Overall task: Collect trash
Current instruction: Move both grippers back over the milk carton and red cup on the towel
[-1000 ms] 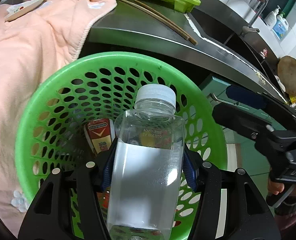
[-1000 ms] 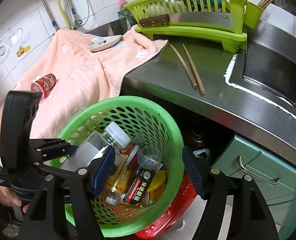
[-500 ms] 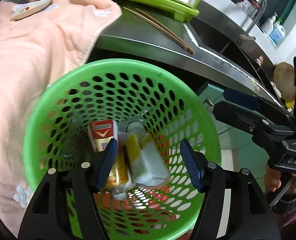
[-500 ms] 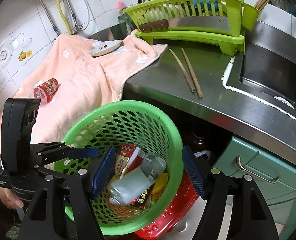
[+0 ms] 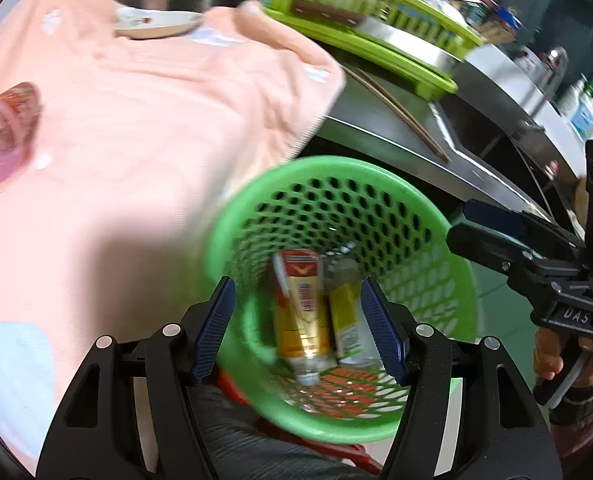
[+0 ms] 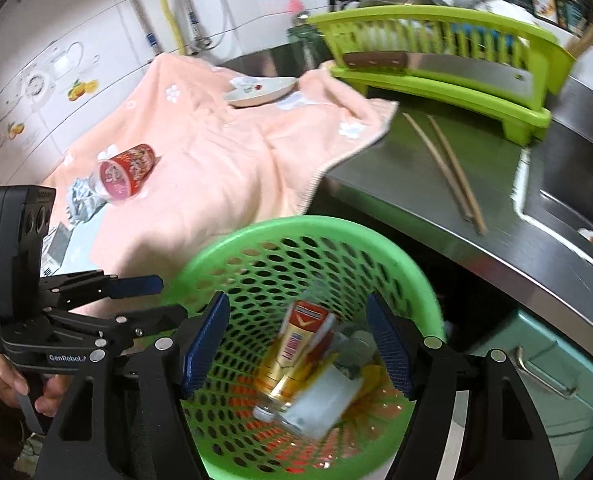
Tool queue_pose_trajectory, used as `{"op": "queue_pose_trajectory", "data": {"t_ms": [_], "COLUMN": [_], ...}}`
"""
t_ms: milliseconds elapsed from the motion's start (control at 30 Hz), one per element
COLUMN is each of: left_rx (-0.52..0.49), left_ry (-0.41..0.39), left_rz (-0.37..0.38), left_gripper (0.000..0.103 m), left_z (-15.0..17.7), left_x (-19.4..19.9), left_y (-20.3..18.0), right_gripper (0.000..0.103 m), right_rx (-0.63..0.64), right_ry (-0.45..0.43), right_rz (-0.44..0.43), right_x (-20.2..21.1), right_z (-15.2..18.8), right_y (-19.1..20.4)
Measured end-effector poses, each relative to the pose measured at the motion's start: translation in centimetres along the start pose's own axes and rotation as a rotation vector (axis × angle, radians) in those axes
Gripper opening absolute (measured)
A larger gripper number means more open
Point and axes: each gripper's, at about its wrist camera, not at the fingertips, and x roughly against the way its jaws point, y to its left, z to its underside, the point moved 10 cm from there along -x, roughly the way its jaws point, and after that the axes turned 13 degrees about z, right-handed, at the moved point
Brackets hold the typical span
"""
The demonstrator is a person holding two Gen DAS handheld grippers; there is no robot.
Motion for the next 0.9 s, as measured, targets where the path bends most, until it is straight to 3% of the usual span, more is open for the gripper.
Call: {"op": "queue_pose_trajectory", "data": {"t_ms": [433,700,900], "left_rx": [0.156,0.266,0.370], "left_ry": [-0.157,-0.242,-0.292], "left_rz": [-0.224,-0.441,-0.603], "left_gripper": [0.070,0.074,0.087], "left_z": [-0.7,-0.1,0.8], "left_x": [9.7,17.3,22.5], "left_y": [9.8,17.7,23.7], "right_gripper": [0.068,0.070,0.070], "right_rx": [0.153,0.220,0.264], "right_ry": [0.004,-0.002,-0.003], "right_rz": [-0.112,-0.166,-0.209], "right_x": [-1.5,-2.0,-2.4], "right_z": [-2.2,-3.4,-4.4], "right_y": [8.8,13.3,16.7]}}
